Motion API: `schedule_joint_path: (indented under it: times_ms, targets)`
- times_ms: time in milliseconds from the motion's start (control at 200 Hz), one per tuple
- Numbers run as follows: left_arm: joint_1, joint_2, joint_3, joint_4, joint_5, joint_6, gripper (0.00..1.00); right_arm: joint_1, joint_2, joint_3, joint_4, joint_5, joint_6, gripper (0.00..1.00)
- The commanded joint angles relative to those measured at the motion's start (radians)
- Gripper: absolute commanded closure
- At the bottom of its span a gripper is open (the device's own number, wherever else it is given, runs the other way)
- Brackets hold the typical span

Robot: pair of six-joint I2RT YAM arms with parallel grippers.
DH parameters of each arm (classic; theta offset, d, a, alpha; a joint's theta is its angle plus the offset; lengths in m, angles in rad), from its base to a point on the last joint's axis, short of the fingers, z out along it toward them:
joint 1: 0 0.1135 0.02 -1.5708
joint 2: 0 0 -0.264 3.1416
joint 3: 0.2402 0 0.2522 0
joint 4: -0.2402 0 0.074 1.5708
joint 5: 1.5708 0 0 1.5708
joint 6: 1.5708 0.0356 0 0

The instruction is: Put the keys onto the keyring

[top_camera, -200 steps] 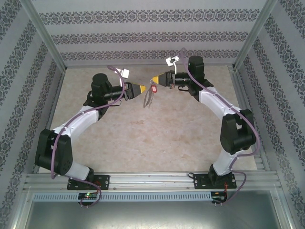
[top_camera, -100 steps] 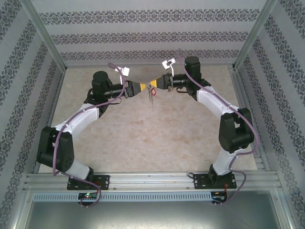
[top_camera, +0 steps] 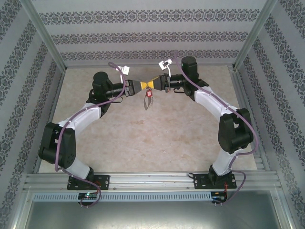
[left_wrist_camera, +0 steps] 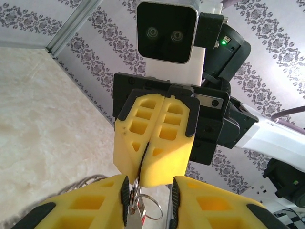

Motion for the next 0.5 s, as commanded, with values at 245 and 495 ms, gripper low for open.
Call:
schedule_joint_path:
  times_ms: [245, 495]
  targets:
    - [0.007, 0.018, -0.016, 0.067, 0.044, -0.032, 0.71, -0.002, 0.0, 0.032, 0.019, 0.014, -0.026, 1.0]
    - [0.007, 0.024, -0.015, 0.058, 0.041, -0.02, 0.77, -0.001, -0.005, 0.029, 0.02, 0.013, -0.025, 1.0]
